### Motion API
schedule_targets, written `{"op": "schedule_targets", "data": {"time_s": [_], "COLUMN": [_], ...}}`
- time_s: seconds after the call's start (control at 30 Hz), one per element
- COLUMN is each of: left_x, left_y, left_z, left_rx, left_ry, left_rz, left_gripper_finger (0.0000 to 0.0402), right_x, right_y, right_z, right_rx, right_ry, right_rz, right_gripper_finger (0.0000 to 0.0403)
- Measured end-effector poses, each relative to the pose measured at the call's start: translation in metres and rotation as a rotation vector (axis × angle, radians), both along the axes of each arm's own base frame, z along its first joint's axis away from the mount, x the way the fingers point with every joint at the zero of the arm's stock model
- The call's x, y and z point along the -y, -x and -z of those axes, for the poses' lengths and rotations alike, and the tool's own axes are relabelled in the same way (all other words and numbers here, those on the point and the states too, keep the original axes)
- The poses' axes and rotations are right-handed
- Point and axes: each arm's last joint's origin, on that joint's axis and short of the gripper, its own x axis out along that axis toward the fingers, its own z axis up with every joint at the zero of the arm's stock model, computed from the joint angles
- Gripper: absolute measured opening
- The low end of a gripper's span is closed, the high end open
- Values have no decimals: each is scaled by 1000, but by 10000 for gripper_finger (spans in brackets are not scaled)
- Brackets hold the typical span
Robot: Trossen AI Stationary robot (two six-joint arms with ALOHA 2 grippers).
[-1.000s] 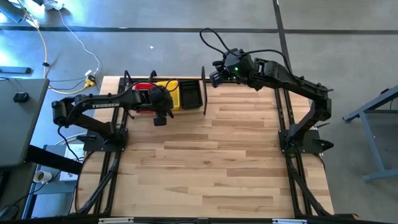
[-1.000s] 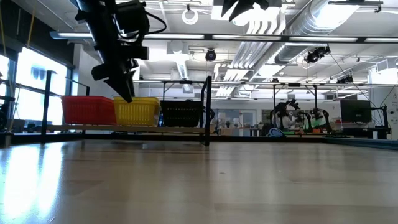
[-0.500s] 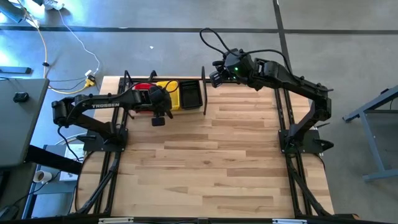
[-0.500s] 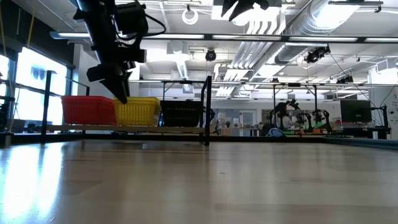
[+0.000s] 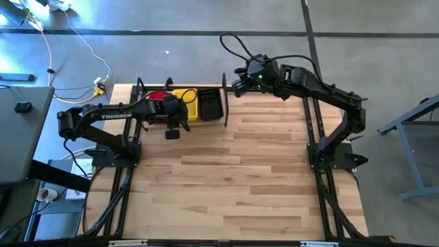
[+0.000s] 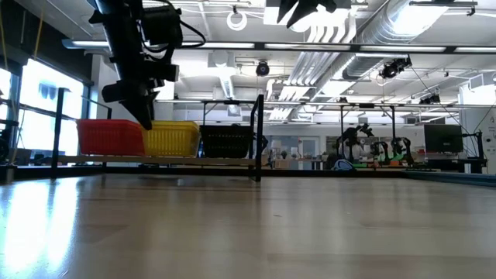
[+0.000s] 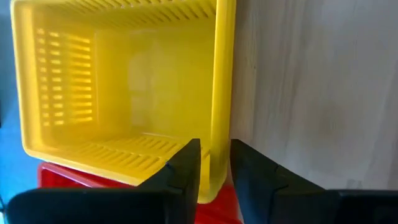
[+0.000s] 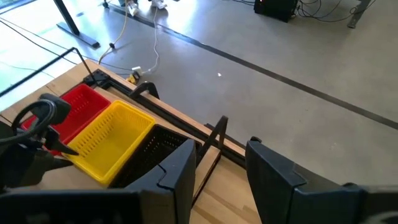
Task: Stack baskets on shelf by color
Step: Stack the yellow bin on top of the yellow bin on the shelf
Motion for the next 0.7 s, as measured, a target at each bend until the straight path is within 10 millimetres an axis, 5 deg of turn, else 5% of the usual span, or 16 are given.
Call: {"op": "schedule_targets", "data": {"time_s": [0.7], "left_x": [3], "left_y": [1], "left_z": [2], "left_rx": [74], "left_ry": [106], "left_rz": [-130], "left_gripper_finger": [74], "right_x": [0], "right_y": [1], "right_z": [1], "right_rx": [-10], "right_ry": [-8], "right_rz": [4], "right_gripper_finger": [126]}}
